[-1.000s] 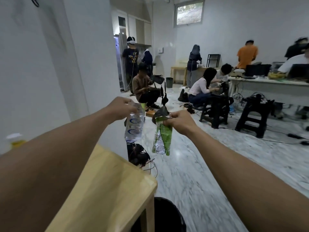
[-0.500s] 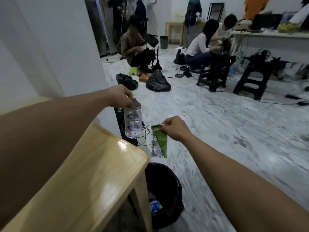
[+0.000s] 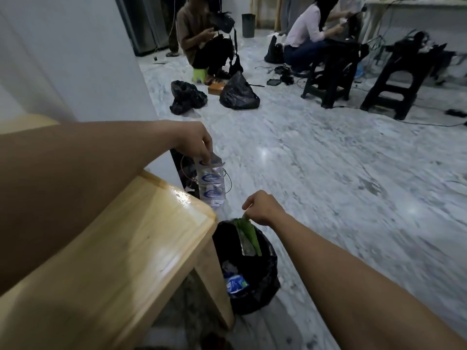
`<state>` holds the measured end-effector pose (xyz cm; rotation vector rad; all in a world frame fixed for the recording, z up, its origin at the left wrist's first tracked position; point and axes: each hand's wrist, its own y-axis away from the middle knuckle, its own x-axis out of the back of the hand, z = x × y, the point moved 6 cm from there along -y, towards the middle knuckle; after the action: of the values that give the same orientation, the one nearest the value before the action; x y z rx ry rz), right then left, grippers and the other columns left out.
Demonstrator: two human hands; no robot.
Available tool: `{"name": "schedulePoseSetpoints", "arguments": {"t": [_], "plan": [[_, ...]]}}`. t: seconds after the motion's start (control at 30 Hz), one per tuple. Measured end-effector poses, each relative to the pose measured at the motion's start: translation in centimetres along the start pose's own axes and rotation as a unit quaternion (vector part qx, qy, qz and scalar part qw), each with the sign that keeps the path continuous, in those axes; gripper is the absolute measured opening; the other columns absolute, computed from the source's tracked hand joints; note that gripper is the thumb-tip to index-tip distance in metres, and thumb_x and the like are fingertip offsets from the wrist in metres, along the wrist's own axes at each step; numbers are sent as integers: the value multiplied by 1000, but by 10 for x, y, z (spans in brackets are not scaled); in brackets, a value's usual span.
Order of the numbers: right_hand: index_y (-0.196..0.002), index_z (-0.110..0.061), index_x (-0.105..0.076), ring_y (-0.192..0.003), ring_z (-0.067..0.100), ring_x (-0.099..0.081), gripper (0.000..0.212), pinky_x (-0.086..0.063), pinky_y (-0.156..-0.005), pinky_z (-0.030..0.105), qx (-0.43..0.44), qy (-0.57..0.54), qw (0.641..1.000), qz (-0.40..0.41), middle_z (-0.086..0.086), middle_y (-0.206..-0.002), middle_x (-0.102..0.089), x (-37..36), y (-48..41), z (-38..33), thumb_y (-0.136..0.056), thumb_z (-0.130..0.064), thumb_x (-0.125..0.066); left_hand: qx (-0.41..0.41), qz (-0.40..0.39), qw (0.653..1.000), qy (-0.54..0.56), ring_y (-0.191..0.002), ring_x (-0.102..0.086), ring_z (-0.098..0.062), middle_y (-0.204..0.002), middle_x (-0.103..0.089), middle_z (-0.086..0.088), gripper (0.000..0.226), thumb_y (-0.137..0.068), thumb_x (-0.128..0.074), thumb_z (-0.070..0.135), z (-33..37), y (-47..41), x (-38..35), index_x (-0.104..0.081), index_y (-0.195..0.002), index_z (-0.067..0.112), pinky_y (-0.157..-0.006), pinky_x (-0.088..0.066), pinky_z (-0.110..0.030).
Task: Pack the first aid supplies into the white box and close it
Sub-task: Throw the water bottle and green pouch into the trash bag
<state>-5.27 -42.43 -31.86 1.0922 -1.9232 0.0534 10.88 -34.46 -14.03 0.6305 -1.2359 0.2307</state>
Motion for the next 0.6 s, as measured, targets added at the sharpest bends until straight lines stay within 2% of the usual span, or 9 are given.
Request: {"name": "schedulePoseSetpoints", "arguments": {"t": [0.13,0.27,0.33,0.4,0.47,0.53,0.6], "plan": [[-92,-17,-73,-98,27,-66,13,-56,-88,41,7,-9,1000,26,6,-100,-72,13,-1,-3,-81,-14,-67,-1,-28,1000,2,-79,-56,-15,-84,-65,5,11,-75,-82,22,7,0,-5,-71,-77,22,-72,-46,-29],[-97,-2,-74,-101,32,-67,23,-57,-87,43,21,-29,995,88,16,-103,-74,45,5,-18,-81,-9,-60,1,-68,997,26,-79,-59,-11,-83,-68,6,16,-71,-87,21,15,7,-8,-75,-82,20,-65,-46,-24],[-98,-4,-74,-98,31,-66,23,-56,-83,38,25,-38,993,107,14,-102,-73,64,9,-28,-83,-9,-57,6,-62,998,30,-85,-62,-13,-88,-69,6,18,-69,-88,25,17,12,-1,-75,-81,23,-71,-51,-28],[-100,-7,-73,-94,28,-65,23,-54,-78,33,36,-44,992,116,11,-102,-71,82,16,-40,-86,-11,-56,11,-34,999,25,-94,-64,-19,-94,-70,4,16,-71,-86,30,16,19,12,-75,-81,24,-79,-52,-33],[-102,-7,-73,-91,26,-64,23,-53,-76,32,55,-42,989,128,10,-102,-70,99,25,-55,-88,-14,-55,11,15,1000,4,-96,-62,-20,-100,-70,0,15,-77,-81,34,15,28,26,-73,-85,23,-77,-51,-33],[-102,-5,-72,-94,28,-65,25,-56,-82,37,78,-30,986,145,12,-102,-72,114,37,-73,-89,-17,-55,11,66,997,-32,-93,-61,-21,-104,-70,-3,22,-85,-74,38,12,43,42,-72,-96,19,-74,-47,-32],[-105,-3,-70,-96,29,-65,27,-56,-85,43,103,-13,982,156,13,-105,-71,127,52,-95,-91,-21,-54,16,108,991,-72,-98,-61,-23,-112,-69,-4,34,-90,-66,44,8,65,58,-68,-111,17,-79,-50,-35]]}}
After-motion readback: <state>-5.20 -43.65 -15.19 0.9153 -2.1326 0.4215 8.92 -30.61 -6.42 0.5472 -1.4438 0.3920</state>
